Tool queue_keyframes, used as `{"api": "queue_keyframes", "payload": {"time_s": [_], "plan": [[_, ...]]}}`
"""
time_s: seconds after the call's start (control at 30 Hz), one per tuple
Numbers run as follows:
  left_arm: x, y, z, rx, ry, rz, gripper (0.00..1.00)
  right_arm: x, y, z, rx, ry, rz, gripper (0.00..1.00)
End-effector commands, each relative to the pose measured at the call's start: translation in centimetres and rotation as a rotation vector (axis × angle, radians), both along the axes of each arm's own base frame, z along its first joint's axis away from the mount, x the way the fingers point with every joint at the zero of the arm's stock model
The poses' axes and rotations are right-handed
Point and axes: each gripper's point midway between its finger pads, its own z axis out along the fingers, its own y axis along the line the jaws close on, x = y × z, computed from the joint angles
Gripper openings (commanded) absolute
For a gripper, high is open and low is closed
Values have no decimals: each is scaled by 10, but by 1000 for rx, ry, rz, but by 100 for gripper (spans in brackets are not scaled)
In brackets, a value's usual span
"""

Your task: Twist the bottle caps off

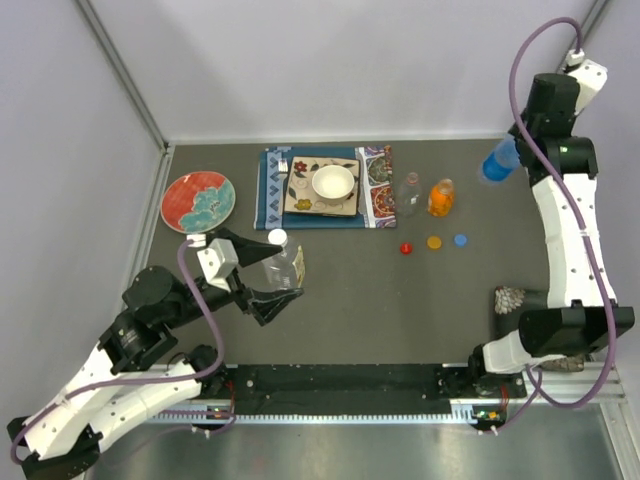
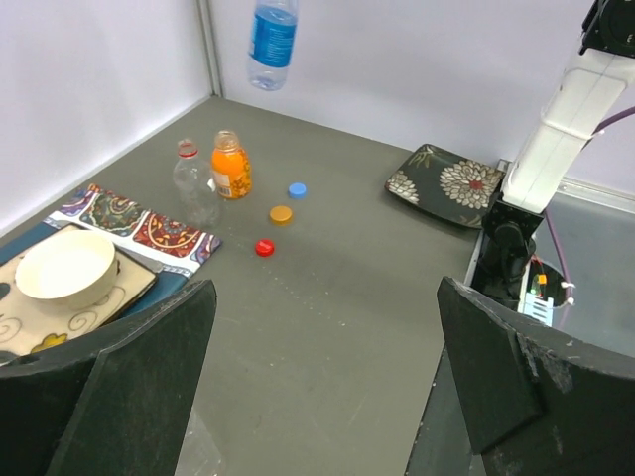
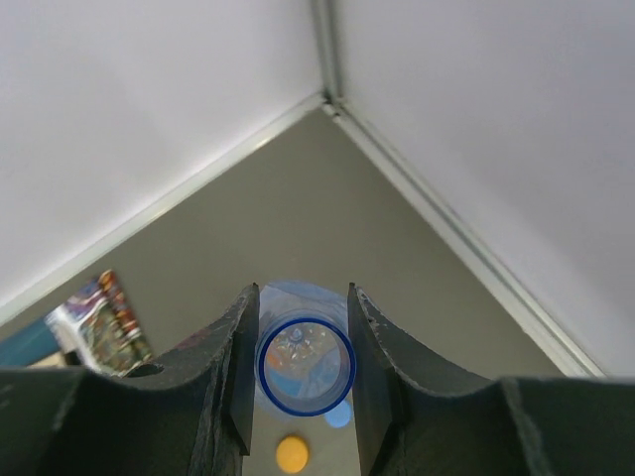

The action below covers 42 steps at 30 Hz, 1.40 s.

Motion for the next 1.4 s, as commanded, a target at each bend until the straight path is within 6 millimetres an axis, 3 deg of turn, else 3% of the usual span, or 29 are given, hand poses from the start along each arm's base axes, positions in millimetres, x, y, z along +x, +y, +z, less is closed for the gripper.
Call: {"api": "queue_keyframes", "payload": {"time_s": [0.0, 0.2, 0.47, 0.87, 1.23, 1.33, 1.37], "plan": [[3, 12, 6, -11, -47, 54, 99, 10, -25, -5, 17, -35, -103, 0], [5, 9, -5, 10, -36, 51, 99, 36, -17, -56, 58, 50, -77, 0], [6, 8, -6, 18, -9, 54, 99, 57, -20, -89, 31, 108, -87, 0], [13, -7, -28, 60, 42, 31, 99, 75, -20, -151, 23, 207, -82, 0], [16, -10, -32, 65, 52, 31, 99, 80, -17, -176, 12, 266, -49, 1], [15, -10, -31, 66, 50, 30, 99, 80, -16, -181, 13, 278, -41, 11], [16, -10, -32, 65, 50, 33, 99, 80, -16, -181, 13, 279, -39, 18]]}}
